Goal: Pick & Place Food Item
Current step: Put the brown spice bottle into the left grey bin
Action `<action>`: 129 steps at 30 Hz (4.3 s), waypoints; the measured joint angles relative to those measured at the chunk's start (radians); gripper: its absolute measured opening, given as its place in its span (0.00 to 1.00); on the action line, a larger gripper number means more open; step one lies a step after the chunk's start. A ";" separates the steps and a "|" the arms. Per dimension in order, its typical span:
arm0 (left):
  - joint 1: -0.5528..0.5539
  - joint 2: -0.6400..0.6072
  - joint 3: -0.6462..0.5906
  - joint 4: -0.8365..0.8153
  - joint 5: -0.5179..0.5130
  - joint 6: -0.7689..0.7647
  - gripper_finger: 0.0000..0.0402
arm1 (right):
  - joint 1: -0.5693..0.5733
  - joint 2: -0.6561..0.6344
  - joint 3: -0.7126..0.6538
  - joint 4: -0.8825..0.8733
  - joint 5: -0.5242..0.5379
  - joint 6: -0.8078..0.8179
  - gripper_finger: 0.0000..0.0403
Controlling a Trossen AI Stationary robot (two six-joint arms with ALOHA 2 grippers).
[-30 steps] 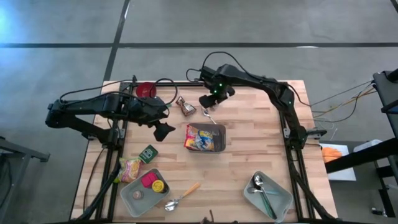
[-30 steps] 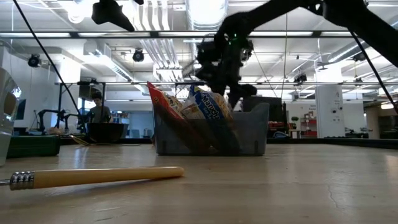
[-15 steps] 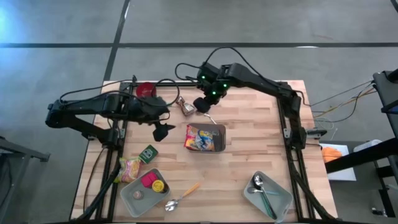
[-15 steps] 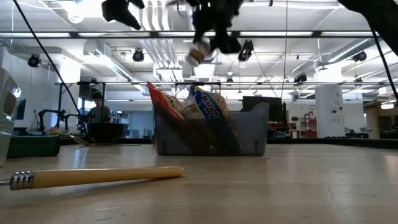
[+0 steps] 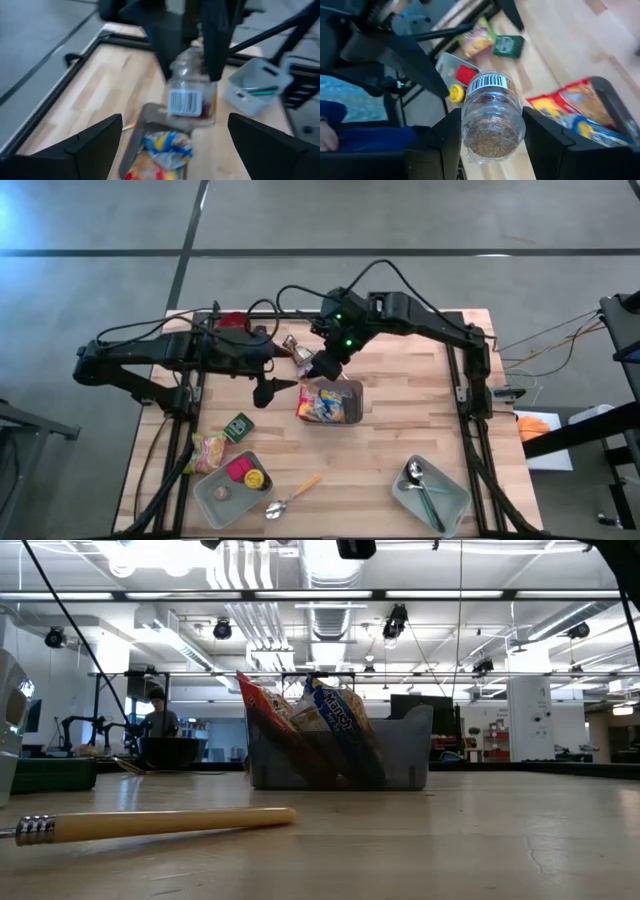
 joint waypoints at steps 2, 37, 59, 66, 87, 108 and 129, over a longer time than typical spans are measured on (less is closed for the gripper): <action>0.000 0.006 0.000 0.028 0.056 0.004 0.91 | 0.011 -0.003 0.000 0.027 0.001 0.011 0.42; -0.001 0.062 0.000 0.094 0.247 -0.022 0.44 | 0.065 -0.004 0.000 0.126 -0.024 0.069 0.42; 0.000 0.018 0.006 0.113 0.272 -0.016 0.44 | 0.064 -0.023 0.002 0.258 0.046 0.070 0.69; 0.002 -0.060 0.006 0.184 0.221 -0.032 0.44 | 0.078 -0.094 0.002 0.321 0.240 0.019 0.73; 0.011 -0.102 0.005 0.549 0.129 -0.017 0.44 | 0.212 -0.119 0.001 0.677 0.580 -0.242 0.74; 0.014 -0.075 0.005 0.645 0.139 0.005 0.44 | 0.211 -0.043 -0.004 0.823 0.598 -0.245 0.74; 0.014 -0.063 0.003 0.778 0.145 0.044 0.44 | 0.220 -0.035 -0.002 0.927 0.607 -0.352 0.59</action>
